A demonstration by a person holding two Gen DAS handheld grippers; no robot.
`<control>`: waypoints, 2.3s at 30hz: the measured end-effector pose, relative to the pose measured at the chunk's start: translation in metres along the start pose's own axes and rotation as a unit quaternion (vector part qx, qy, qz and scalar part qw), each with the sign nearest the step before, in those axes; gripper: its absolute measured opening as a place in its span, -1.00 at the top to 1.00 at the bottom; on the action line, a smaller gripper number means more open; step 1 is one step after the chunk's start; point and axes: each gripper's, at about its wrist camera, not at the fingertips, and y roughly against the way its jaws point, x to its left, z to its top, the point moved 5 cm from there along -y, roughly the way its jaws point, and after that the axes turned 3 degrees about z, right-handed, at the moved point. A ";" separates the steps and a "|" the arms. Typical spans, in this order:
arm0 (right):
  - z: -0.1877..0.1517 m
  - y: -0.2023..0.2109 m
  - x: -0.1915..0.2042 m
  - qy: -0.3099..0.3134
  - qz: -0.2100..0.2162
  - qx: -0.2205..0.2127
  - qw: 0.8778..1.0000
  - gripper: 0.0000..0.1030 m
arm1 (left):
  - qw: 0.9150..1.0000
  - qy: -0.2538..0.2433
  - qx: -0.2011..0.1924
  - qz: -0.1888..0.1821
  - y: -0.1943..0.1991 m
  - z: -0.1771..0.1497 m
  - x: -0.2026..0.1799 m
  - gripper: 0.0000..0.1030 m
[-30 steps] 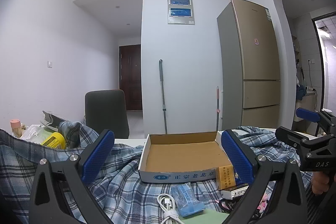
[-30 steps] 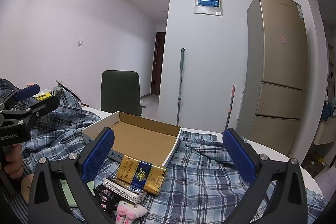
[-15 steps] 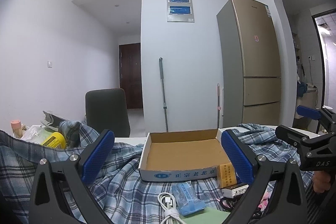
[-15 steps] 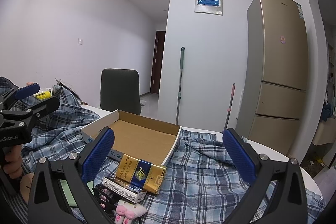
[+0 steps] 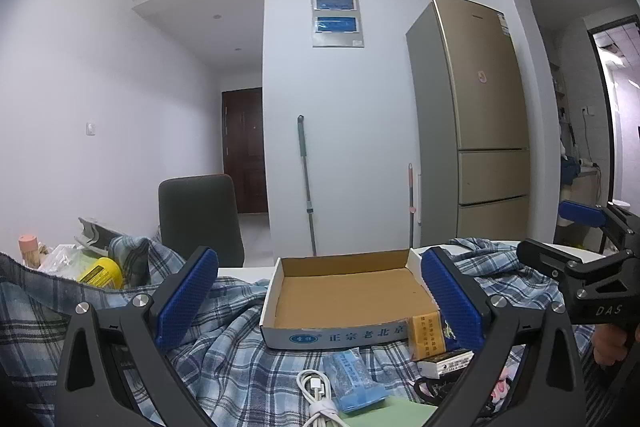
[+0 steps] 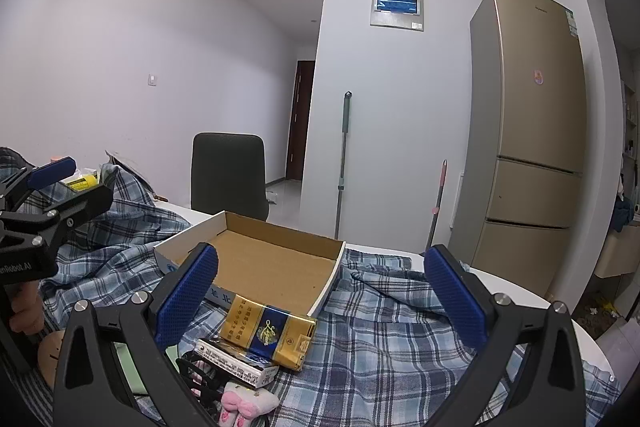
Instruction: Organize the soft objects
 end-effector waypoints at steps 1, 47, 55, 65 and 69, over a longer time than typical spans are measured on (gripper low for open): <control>0.000 0.000 0.000 0.000 0.000 0.000 1.000 -1.00 | 1.000 -0.003 0.001 0.001 0.000 0.000 -0.001 -1.00; -0.064 -0.014 0.120 -0.073 0.217 0.340 0.912 -0.64 | 0.943 0.098 0.295 -0.122 0.024 -0.061 0.075 0.22; -0.075 -0.016 0.144 -0.105 0.293 0.359 0.880 -0.63 | 0.945 0.061 0.300 -0.111 0.029 -0.063 0.067 0.22; -0.088 -0.024 0.152 -0.106 0.297 0.379 0.870 -0.52 | 0.943 0.060 0.303 -0.120 0.031 -0.067 0.064 0.22; -0.078 -0.015 0.148 -0.086 0.293 0.350 0.886 -0.45 | 0.943 0.058 0.304 -0.119 0.031 -0.067 0.064 0.22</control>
